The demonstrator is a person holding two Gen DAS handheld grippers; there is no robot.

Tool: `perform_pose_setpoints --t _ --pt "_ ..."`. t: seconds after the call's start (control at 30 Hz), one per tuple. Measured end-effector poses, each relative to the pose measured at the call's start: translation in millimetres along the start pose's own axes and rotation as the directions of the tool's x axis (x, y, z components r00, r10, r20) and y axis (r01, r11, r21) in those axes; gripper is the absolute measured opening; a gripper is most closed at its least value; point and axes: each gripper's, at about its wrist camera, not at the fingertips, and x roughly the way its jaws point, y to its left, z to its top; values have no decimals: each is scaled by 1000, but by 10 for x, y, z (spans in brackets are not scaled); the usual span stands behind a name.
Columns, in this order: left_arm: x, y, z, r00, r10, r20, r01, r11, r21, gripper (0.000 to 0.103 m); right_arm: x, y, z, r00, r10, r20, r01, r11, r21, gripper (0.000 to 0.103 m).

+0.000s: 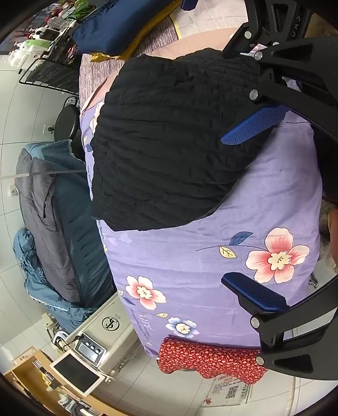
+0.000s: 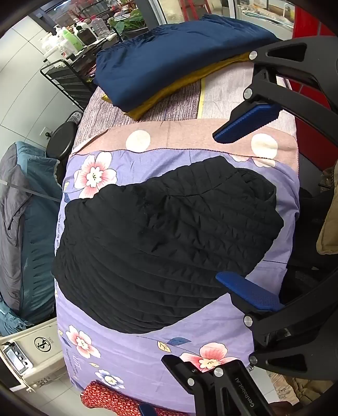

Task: Fold large clothes

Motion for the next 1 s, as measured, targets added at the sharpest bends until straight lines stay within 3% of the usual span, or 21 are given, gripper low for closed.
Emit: perform_pose_setpoints --t 1.0 --pt "1 44 -61 1000 10 -6 -10 1000 -2 97 2 14 -17 1000 -2 -4 2 1000 -5 97"
